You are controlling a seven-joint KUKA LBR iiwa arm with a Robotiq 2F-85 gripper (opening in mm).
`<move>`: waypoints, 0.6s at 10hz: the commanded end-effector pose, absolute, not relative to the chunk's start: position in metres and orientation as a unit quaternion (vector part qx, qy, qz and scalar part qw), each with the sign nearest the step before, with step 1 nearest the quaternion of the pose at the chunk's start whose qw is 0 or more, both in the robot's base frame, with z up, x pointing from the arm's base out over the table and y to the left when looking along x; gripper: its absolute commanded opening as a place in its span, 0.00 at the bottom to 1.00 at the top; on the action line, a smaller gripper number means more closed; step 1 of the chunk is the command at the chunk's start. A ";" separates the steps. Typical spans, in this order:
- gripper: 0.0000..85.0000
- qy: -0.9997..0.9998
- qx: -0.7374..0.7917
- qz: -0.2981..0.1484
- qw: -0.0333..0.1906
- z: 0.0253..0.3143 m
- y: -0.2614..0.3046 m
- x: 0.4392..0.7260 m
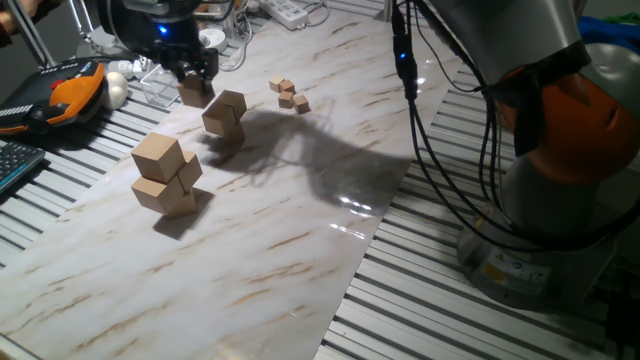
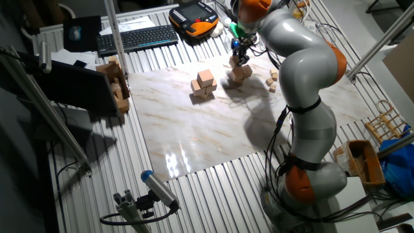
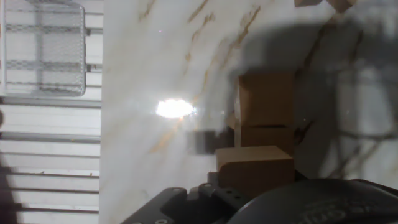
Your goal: Stack the blocks into a cross shape
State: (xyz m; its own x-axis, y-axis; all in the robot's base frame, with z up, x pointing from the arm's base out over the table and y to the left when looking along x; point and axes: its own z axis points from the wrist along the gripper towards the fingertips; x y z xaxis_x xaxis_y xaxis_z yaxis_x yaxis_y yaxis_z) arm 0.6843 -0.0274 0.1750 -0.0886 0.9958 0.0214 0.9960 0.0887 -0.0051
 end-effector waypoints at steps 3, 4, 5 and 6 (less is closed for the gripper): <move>0.00 -0.731 -0.682 -0.005 0.005 0.168 -0.042 0.676; 0.00 -0.729 -0.684 -0.003 0.006 0.167 -0.044 0.675; 0.00 -0.729 -0.685 -0.004 0.007 0.164 -0.046 0.673; 0.00 -0.730 -0.683 -0.005 0.006 0.162 -0.049 0.671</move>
